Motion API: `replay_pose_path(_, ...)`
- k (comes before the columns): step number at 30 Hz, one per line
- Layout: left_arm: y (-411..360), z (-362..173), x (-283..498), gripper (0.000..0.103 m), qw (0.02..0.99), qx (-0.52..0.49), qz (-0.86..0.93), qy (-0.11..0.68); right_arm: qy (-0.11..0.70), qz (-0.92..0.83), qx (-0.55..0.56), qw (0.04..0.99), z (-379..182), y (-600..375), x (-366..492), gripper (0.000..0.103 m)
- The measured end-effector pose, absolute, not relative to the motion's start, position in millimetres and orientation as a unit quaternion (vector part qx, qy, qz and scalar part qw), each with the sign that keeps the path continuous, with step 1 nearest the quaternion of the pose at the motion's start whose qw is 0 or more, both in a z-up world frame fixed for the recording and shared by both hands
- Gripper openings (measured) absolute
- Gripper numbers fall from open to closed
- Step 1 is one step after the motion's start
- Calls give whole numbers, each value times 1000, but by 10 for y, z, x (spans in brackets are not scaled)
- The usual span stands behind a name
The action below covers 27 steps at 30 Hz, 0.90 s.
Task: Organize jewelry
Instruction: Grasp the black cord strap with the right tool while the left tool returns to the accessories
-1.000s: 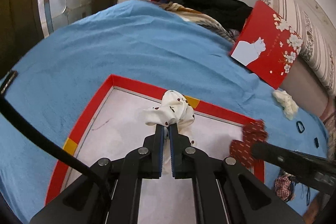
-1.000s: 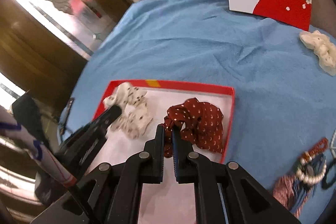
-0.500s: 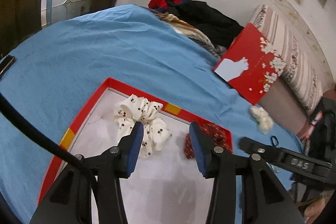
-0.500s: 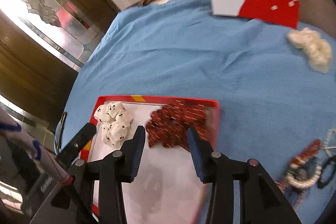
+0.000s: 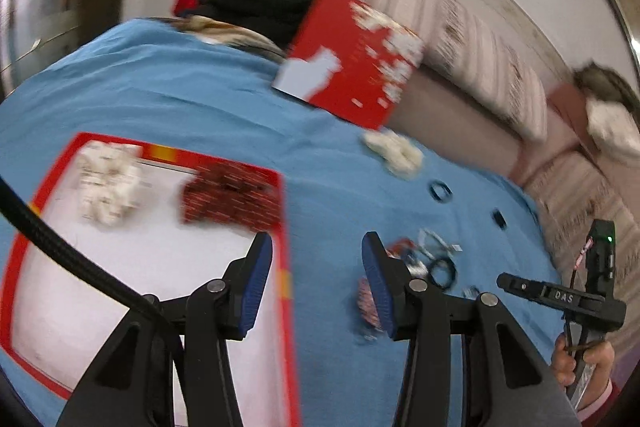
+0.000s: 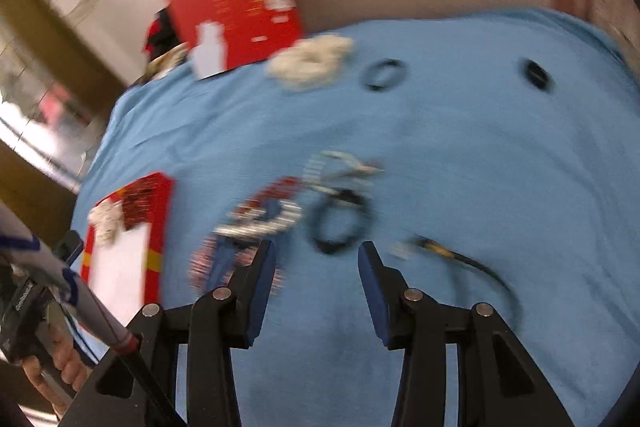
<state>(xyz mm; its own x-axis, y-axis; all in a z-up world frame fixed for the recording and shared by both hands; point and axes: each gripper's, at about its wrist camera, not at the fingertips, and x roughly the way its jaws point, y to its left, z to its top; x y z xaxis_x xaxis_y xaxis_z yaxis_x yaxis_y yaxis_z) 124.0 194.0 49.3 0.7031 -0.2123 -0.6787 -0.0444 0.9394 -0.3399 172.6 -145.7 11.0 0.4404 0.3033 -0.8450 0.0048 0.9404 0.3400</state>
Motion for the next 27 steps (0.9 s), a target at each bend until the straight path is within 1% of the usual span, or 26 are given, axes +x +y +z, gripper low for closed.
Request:
replay_pose_path(6,1340,259,1398,45,885,-151,-89,431,517,65,158,839,-150,-1860,1603,47)
replay_pose_path(9,1127,151,1459,45,875,-149,-114,447,501,60,145,851,-215,-1933,1551,47)
replay_pose_path(14,813,54,1490,45,876,-118,-137,447,489,61,84,866,-361,-1927,1511,49)
replay_pose_path(19,510,46,1473,45,878,-93,-175,436,491,83,26,867,-488,-1752,1629,49)
replay_pose_path(24,87,-44,1622,43,870,-37,-196,451,494,86,37,865,-592,-1788,1736,49)
replay_pose_path(25,13,-68,1650,42,868,-24,-200,454,495,86,42,864,-597,-1818,1742,48)
replay_pose_path(27,-116,-135,1695,38,861,-5,-213,462,499,78,42,862,-602,-1876,1751,32)
